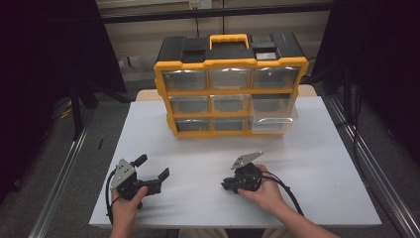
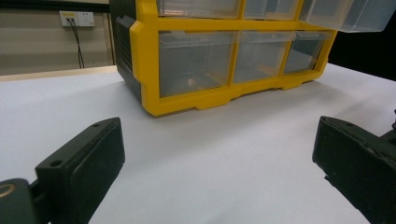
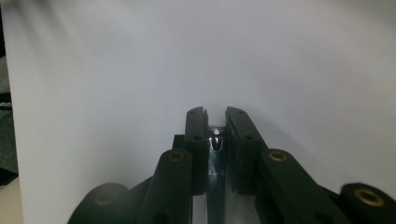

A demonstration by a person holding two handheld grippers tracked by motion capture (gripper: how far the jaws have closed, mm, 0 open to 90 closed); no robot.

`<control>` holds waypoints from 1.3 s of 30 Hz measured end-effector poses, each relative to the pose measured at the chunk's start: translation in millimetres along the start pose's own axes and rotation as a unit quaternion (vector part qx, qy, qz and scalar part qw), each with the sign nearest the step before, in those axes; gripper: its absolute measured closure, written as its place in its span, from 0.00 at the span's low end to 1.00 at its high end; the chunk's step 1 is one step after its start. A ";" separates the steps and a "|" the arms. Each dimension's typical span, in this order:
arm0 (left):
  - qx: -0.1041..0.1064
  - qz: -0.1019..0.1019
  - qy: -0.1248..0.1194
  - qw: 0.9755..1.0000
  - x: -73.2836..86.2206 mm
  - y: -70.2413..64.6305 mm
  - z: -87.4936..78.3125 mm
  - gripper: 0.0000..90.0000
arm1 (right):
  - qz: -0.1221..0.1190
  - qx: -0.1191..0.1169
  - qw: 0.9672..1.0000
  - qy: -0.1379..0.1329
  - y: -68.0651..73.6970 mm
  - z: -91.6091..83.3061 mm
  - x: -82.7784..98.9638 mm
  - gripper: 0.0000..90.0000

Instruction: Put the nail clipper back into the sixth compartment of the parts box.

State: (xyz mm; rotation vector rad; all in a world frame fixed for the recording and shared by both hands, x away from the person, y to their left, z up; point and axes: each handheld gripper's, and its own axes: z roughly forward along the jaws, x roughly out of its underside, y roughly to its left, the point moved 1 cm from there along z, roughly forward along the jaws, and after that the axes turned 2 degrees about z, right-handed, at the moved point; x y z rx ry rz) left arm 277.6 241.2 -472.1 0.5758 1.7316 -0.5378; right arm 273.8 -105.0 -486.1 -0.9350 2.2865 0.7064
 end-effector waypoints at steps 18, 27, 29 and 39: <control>-0.003 0.005 0.001 1.000 -0.3 0.4 -0.1 0.03 | 0.034 -0.014 0.999 -0.009 -19.7 -39.8 -12.7 0.89; 0.000 0.003 -0.001 1.000 -0.5 0.0 0.2 0.03 | 0.053 -0.016 0.998 0.005 -24.3 -57.8 -16.3 0.89; 0.000 0.003 -0.001 1.000 -0.5 0.0 0.2 0.03 | 0.049 -0.014 0.999 0.001 -25.1 -61.0 -17.8 0.89; 0.000 0.000 -0.003 1.000 -0.6 0.3 -0.1 0.03 | 0.048 -0.016 0.999 0.007 -27.4 -77.7 -23.3 0.89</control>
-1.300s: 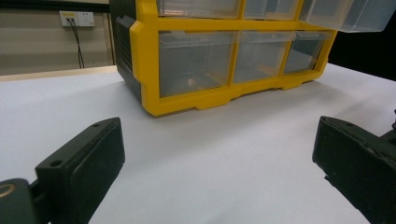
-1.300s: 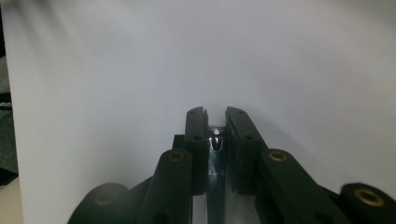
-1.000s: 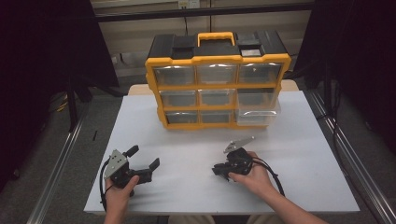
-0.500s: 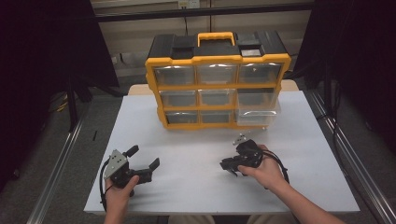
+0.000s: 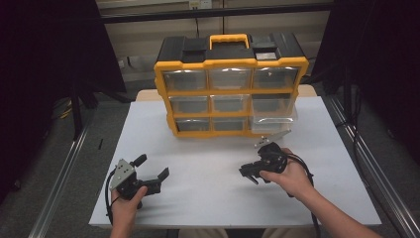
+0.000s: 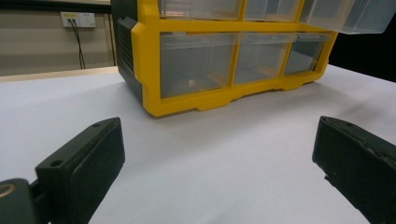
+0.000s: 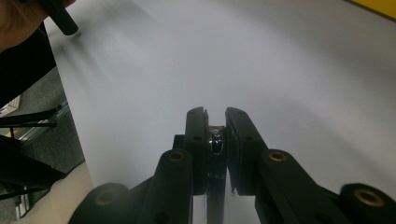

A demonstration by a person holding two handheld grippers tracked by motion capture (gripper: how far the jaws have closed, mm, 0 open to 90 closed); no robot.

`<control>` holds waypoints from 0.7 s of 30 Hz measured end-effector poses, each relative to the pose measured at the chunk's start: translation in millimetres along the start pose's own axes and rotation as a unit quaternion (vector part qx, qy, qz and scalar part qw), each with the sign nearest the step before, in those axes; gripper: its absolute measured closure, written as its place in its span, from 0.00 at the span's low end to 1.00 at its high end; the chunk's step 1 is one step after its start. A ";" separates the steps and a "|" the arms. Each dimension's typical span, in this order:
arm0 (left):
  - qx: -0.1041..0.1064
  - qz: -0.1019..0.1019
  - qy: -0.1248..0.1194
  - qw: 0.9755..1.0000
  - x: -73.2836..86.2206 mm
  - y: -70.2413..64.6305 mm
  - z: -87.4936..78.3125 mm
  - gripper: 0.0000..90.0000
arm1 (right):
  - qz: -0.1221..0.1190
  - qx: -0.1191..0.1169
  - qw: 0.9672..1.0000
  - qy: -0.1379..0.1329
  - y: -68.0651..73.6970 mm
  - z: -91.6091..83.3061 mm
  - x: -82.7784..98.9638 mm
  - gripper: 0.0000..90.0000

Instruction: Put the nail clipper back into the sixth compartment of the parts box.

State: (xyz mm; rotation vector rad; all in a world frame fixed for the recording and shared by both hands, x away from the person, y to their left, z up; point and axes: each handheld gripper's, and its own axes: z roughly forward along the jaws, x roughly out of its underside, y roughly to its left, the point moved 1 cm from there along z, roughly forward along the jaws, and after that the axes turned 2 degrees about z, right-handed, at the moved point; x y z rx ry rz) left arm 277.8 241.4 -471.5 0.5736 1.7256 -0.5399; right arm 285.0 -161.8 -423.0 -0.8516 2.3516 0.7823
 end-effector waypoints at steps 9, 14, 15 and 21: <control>-0.006 -0.003 -0.001 1.000 -0.4 0.1 -0.7 0.03 | 0.008 -0.003 1.000 0.001 -5.1 -10.0 -3.3 0.89; -0.007 -0.004 -0.002 1.000 -0.2 1.7 -1.6 0.03 | 0.007 -0.007 1.000 0.000 -5.4 -12.8 -6.8 0.89; -0.006 -0.002 -0.001 1.000 -0.2 2.1 -1.8 0.03 | 0.008 -0.004 1.000 0.001 -5.5 -13.8 -7.5 0.89; -0.006 -0.003 -0.003 1.000 -0.8 1.9 -1.8 0.03 | 0.009 -0.005 1.000 0.001 -6.3 -20.4 -14.4 0.89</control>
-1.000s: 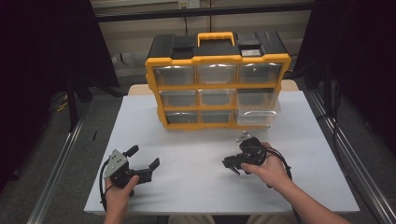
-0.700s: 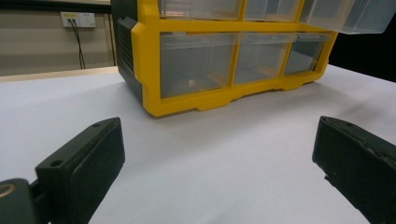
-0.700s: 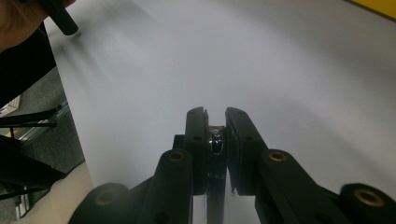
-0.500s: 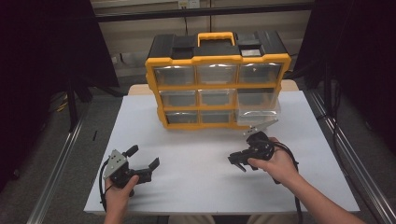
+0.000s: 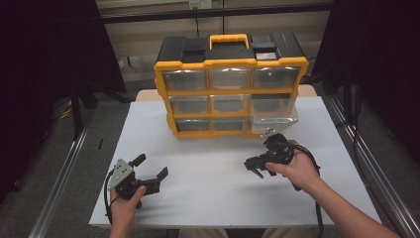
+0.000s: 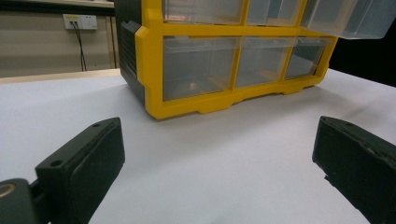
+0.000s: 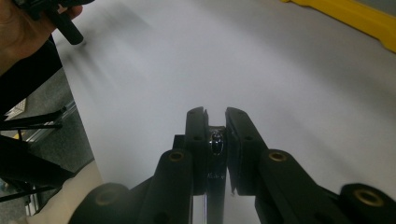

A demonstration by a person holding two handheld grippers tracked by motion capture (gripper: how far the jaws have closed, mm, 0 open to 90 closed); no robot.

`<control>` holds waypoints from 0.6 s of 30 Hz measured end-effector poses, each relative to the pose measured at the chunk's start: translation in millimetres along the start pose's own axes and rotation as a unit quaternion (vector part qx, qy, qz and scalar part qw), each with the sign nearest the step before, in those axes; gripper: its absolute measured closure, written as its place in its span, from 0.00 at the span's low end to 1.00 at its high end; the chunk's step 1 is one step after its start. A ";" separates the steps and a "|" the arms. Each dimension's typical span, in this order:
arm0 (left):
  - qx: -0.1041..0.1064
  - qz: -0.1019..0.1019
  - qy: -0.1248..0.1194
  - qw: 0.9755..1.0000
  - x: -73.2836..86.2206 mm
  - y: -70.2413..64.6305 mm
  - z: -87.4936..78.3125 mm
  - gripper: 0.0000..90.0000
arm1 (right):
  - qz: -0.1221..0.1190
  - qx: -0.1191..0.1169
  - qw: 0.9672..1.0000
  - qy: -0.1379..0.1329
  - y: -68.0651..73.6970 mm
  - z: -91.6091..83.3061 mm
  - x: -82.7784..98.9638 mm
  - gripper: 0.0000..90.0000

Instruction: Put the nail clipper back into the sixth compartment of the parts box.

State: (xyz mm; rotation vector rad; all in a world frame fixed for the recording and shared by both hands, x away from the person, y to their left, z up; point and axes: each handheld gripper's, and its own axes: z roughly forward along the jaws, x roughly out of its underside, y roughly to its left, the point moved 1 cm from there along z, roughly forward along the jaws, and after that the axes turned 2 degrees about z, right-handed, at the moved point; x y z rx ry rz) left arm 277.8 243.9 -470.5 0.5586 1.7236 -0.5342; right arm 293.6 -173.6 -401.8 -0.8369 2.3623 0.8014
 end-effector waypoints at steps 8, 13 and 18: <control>0.000 0.000 0.000 1.000 0.1 0.0 -0.1 0.03 | 0.000 0.003 1.000 0.002 0.8 -9.1 -8.7 0.89; 0.000 -0.006 0.000 1.000 0.3 -0.6 0.2 0.03 | 0.001 0.004 1.000 0.006 2.2 -13.0 -13.3 0.89; 0.000 -0.003 0.000 1.000 0.5 -0.1 0.4 0.03 | -0.002 0.004 1.000 0.008 3.0 -18.4 -18.8 0.89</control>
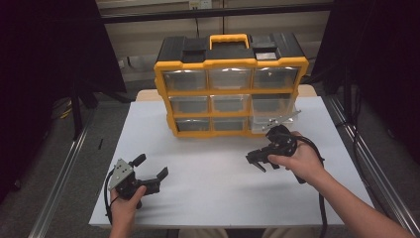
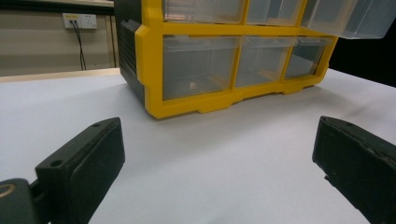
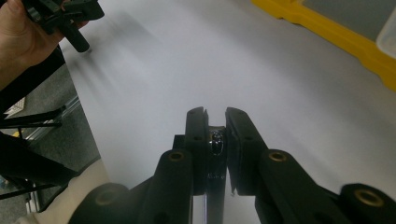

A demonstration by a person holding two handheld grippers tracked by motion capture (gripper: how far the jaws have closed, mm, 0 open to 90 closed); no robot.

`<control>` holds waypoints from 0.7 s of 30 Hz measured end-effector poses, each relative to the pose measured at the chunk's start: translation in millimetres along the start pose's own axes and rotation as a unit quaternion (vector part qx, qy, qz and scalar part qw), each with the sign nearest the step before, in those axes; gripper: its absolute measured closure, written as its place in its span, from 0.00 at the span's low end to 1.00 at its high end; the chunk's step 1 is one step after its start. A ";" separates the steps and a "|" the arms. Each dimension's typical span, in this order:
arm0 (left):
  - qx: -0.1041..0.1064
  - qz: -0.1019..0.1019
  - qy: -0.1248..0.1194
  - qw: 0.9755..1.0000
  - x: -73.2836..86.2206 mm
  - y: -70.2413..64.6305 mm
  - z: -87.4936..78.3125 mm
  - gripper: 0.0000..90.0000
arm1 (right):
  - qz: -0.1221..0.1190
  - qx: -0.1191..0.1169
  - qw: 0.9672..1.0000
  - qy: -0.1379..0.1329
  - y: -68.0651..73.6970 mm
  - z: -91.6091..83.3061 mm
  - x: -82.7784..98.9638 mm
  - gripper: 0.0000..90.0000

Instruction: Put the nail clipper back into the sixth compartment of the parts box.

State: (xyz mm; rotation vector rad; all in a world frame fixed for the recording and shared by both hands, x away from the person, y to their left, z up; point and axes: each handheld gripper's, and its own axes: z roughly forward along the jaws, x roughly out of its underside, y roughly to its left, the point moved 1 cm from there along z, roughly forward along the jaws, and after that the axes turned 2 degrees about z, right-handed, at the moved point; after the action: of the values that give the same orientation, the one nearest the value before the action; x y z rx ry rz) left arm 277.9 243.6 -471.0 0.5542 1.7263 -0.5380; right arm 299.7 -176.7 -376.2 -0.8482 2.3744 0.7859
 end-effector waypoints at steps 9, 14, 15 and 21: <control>0.001 0.003 0.002 1.000 0.1 -0.2 0.1 0.03 | 0.006 -0.003 1.000 0.002 -1.1 -8.7 -7.1 0.89; 0.002 0.002 0.002 1.000 0.2 -1.3 1.0 0.03 | 0.003 -0.003 1.000 0.008 0.1 -12.0 -10.0 0.89; 0.001 0.002 0.001 1.000 0.2 -1.3 0.9 0.03 | 0.003 -0.002 1.000 0.007 0.7 -12.8 -10.8 0.89; 0.002 0.004 0.001 1.000 -0.1 -0.3 0.0 0.03 | -0.002 -0.002 1.000 0.005 1.2 -17.1 -16.6 0.89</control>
State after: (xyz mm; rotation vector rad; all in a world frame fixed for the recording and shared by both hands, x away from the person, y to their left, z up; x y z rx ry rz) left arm 277.7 243.4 -470.9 0.5636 1.7252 -0.5358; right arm 306.0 -180.5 -353.5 -0.8605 2.3807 0.7878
